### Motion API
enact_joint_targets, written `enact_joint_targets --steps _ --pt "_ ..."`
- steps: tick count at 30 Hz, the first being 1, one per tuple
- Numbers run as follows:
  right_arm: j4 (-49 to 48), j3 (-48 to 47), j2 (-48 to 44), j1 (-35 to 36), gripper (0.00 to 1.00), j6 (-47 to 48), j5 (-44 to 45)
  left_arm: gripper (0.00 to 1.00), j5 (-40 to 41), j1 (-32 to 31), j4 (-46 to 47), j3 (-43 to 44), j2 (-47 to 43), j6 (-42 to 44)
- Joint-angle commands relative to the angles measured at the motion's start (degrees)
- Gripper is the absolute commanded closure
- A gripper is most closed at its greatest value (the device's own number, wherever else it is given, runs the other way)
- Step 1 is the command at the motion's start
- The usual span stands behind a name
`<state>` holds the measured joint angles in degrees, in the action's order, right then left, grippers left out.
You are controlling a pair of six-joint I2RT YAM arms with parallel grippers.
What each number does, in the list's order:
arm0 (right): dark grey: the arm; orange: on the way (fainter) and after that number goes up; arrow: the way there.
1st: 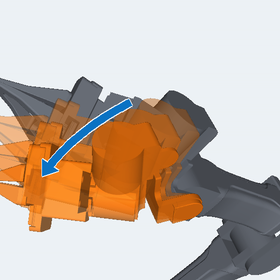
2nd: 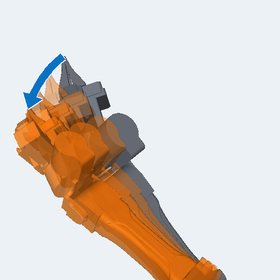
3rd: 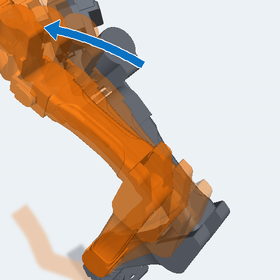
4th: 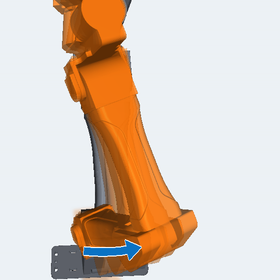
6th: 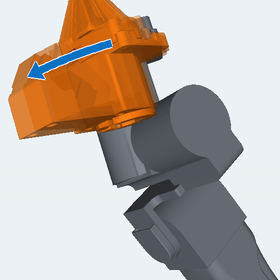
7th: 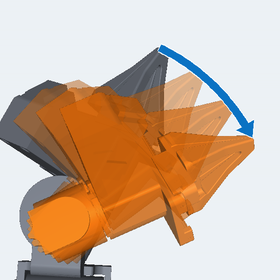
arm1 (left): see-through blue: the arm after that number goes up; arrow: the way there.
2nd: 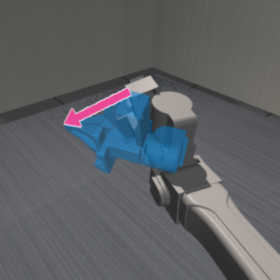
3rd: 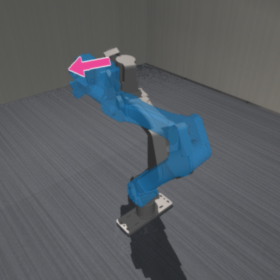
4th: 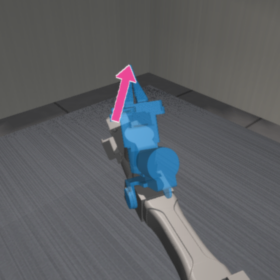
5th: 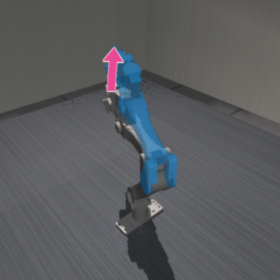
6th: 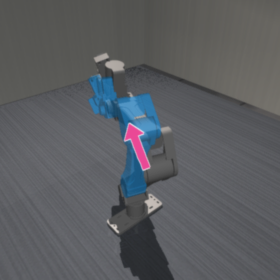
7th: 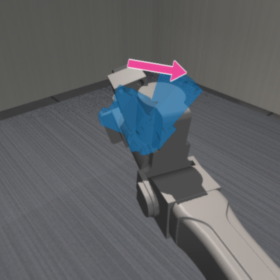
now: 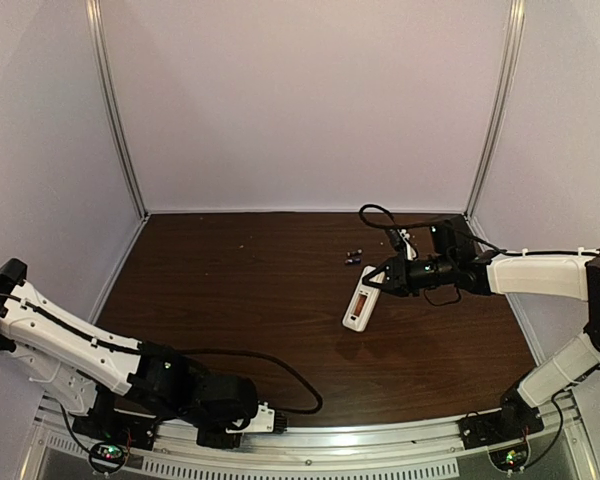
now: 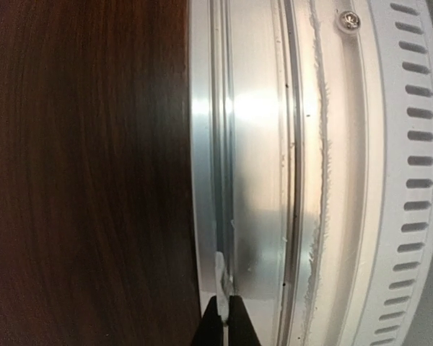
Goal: Load the batteries into the remote control
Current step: Pick up the battery cover from the corner of the board.
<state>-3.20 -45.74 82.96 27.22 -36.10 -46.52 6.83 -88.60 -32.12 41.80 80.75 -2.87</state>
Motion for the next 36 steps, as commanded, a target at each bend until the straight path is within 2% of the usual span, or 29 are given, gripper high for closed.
enact_joint_targets --steps 1,9,17,18,23,25,28,32,36 --pt "-1.22 -0.59 0.88 -0.57 1.00 0.77 -0.91 1.00 9.89 0.73 11.99 6.77 -1.30 4.37" --pt "-1.52 -0.30 1.04 -1.09 1.00 0.77 -1.11 1.00 9.36 0.77 11.38 10.40 5.13 8.58" --pt "-1.58 0.01 0.67 -1.29 1.00 0.70 -1.28 0.98 8.56 1.71 9.97 14.66 8.32 8.85" --pt "-1.63 0.03 0.58 -1.27 1.00 0.68 -1.29 0.94 8.65 2.03 9.97 14.78 7.96 8.42" --pt "-1.54 0.03 0.43 -1.49 1.00 0.77 -1.35 0.61 6.21 6.57 10.67 13.01 1.68 3.60" --pt "-1.60 -0.05 0.37 -1.70 1.00 0.81 -1.44 0.56 2.39 10.18 10.75 11.47 -1.04 0.86" --pt "-1.17 -0.12 0.12 -1.82 1.00 0.91 -1.41 0.42 -2.05 12.36 9.96 8.71 -4.16 -3.00" --pt "-0.75 -0.01 0.09 -2.00 1.00 1.11 -1.47 0.35 -3.47 12.69 8.17 4.87 -7.12 -11.22" --pt "-1.02 0.18 0.25 -1.98 1.00 1.00 -1.55 0.34 -3.67 12.73 9.44 -0.12 -11.95 -27.18"
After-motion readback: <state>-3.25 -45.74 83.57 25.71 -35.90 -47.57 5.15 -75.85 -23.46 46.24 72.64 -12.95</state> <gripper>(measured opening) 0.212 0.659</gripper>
